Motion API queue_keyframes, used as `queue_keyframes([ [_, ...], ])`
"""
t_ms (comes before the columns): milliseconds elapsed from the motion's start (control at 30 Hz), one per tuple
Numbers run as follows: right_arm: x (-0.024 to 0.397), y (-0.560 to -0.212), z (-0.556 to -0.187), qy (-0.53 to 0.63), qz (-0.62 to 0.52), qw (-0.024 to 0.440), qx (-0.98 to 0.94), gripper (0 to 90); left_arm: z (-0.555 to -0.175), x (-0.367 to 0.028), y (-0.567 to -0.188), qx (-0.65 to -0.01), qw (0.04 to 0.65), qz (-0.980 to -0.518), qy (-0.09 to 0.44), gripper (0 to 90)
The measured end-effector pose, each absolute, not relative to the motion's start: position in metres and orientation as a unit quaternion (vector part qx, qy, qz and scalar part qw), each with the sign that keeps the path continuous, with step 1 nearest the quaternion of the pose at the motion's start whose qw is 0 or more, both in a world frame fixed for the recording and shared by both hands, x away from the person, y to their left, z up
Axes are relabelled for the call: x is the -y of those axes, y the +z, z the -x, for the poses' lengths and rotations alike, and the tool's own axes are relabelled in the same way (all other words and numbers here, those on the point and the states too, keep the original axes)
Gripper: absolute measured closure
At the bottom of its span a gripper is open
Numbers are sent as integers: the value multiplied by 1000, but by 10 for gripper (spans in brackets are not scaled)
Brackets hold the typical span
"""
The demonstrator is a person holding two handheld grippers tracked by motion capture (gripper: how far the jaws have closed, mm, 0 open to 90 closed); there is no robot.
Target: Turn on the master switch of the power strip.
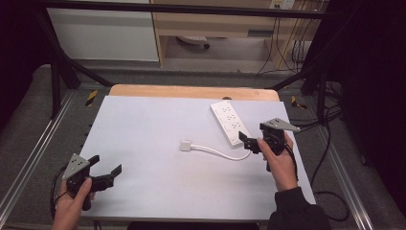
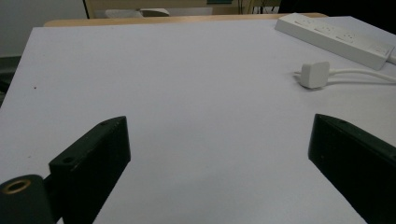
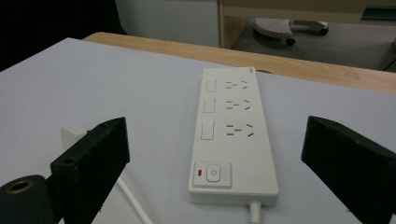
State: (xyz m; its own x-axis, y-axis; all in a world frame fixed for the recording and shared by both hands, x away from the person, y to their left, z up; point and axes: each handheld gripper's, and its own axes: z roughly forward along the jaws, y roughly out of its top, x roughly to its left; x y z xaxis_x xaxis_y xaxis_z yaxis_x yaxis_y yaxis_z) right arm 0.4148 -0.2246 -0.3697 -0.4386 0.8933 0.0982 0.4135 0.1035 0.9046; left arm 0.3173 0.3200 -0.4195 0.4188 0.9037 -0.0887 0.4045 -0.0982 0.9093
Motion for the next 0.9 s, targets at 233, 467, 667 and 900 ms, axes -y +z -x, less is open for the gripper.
queue_keyframes([
  [233,232,-369,-408,483,-469,250,-696,83,-317,-320,-419,-471,478,-694,260,56],
  [467,240,-373,-399,488,-462,254,-696,83,-317,-320,-419,-471,479,-694,261,56],
  [667,256,-386,-388,485,-468,261,-691,83,-316,-320,-419,-470,482,-692,260,56],
  [900,282,-432,-376,413,-512,247,-712,78,-316,-319,-419,-469,482,-694,258,56],
])
